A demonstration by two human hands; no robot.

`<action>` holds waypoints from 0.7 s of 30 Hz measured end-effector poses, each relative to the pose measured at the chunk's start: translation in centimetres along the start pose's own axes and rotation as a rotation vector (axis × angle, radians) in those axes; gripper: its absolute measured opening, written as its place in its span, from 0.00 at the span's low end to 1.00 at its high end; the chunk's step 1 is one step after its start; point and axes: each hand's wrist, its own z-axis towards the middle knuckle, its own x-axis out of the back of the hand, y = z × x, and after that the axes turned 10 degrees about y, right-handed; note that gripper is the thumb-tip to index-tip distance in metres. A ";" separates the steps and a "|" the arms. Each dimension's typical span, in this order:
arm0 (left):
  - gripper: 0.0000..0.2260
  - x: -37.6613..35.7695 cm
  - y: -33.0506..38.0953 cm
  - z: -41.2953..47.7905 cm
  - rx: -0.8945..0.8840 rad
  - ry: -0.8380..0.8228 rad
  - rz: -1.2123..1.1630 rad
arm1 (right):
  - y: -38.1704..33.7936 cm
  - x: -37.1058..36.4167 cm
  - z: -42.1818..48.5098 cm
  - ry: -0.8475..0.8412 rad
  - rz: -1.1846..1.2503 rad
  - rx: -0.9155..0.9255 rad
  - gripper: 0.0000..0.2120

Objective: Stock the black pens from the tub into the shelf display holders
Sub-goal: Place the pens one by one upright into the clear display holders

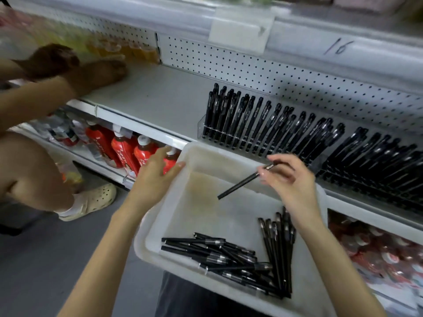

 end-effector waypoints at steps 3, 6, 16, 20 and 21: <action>0.29 -1.2 2.0 2.2 -0.154 0.035 0.093 | -3.1 -0.5 2.5 0.143 0.104 0.112 0.16; 0.33 -3.1 3.0 4.0 -0.209 -0.008 0.147 | -4.4 -1.4 4.6 0.297 -0.015 0.319 0.16; 0.36 -5.6 2.5 5.4 -0.133 -0.135 0.315 | -3.1 -3.1 7.7 0.293 -0.385 0.562 0.13; 0.37 -5.9 2.3 5.5 -0.137 -0.150 0.399 | -2.8 -3.4 8.0 0.246 -0.453 0.535 0.14; 0.37 -6.0 2.3 5.6 -0.135 -0.152 0.406 | -2.7 -3.5 8.1 0.240 -0.472 0.533 0.14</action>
